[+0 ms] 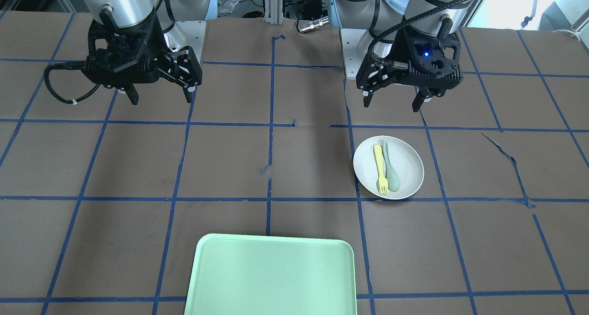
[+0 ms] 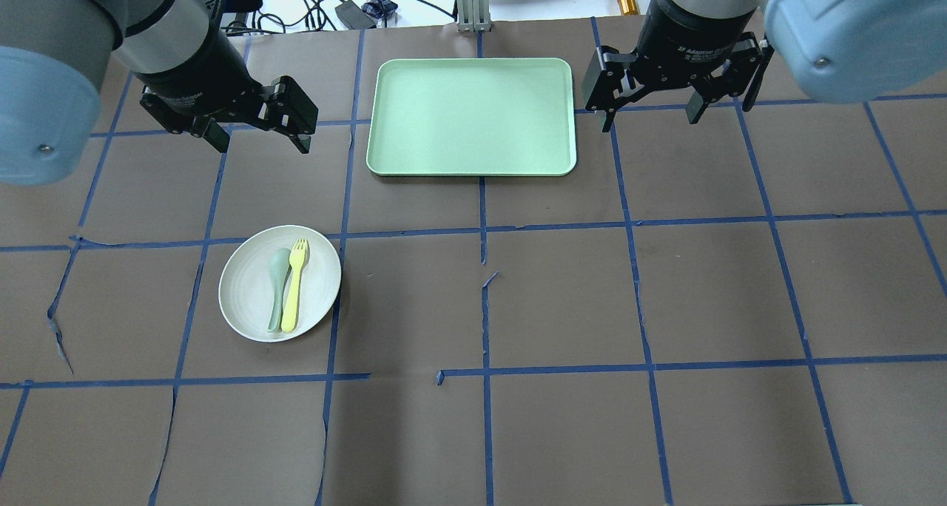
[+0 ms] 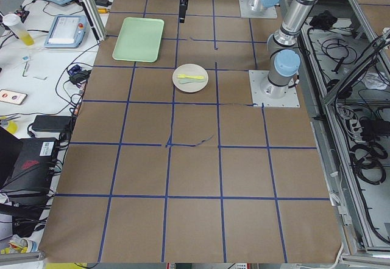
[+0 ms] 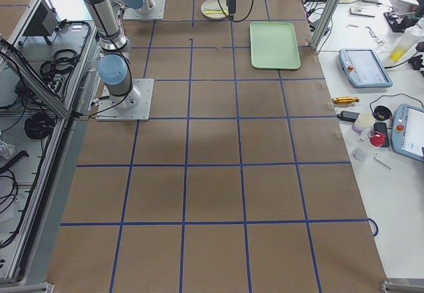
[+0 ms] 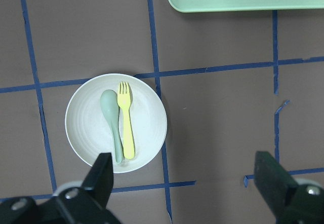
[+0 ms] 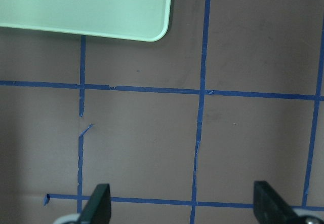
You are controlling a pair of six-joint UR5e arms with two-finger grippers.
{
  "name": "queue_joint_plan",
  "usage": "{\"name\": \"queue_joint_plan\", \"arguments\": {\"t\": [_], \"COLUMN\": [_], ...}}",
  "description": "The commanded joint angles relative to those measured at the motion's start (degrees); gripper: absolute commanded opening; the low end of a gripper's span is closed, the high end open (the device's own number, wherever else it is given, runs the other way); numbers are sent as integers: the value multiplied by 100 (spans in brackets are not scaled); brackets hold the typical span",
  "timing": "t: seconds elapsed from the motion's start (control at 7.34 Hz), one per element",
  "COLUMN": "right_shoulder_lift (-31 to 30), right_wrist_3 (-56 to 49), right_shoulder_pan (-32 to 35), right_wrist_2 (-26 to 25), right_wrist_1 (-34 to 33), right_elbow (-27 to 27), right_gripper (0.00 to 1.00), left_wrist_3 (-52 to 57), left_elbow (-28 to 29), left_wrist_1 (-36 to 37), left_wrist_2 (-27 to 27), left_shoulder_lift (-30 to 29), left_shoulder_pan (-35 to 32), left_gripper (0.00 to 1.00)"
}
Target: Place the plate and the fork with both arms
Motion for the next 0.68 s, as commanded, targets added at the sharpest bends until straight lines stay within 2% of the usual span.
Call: {"name": "queue_joint_plan", "arguments": {"t": [0.0,0.54], "right_shoulder_lift": [-10,-2], "right_wrist_3": [5,5], "right_shoulder_pan": [0,0], "right_wrist_2": [-1,-10], "right_wrist_1": [0,0], "right_elbow": [1,1], "right_gripper": [100,100], "left_wrist_3": [-16,-34], "left_elbow": [-3,-3], "left_wrist_1": [-51,-95], "left_wrist_2": [6,6], "left_shoulder_lift": [1,-8], "left_shoulder_pan": [0,0], "left_gripper": [100,100]}}
